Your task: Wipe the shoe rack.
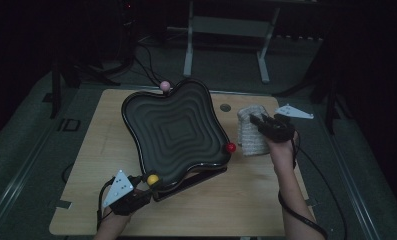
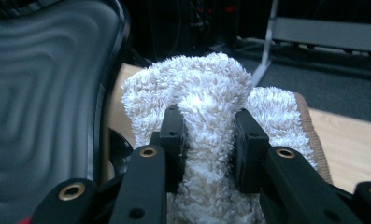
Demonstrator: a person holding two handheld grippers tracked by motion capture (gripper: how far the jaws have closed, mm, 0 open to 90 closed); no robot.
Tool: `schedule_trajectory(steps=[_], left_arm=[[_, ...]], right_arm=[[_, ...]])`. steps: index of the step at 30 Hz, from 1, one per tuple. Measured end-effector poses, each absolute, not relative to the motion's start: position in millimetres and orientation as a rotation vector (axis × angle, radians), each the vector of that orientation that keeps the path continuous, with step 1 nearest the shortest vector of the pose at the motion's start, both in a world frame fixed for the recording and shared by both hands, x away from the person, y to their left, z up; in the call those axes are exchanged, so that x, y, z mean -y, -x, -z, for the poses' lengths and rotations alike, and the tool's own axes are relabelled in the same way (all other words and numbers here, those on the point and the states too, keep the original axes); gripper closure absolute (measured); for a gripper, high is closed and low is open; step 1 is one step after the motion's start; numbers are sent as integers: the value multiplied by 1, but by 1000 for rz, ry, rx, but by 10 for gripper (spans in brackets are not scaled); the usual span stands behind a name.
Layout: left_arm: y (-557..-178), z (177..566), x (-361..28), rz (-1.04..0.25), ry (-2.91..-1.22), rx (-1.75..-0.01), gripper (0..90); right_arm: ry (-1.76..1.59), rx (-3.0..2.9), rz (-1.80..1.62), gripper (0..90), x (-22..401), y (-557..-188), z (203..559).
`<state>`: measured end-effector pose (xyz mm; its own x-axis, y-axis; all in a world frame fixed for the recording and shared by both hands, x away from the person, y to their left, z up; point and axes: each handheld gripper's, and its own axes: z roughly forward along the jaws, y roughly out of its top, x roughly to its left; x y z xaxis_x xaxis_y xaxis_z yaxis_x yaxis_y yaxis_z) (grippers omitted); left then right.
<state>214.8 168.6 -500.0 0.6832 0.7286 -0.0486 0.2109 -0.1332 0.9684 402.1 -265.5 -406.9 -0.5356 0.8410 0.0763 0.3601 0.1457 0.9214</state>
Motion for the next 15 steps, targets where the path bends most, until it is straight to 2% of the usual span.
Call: schedule_trajectory(steps=[7,15], left_arm=[[-216,501,-170,-520,-1677,-759,599],[-216,501,-171,-519,-1674,-756,599]], right_arm=[[-1059,-1955,-1461,699,247,-410,378],[-970,-2030,-1467,697,191,-435,360]])
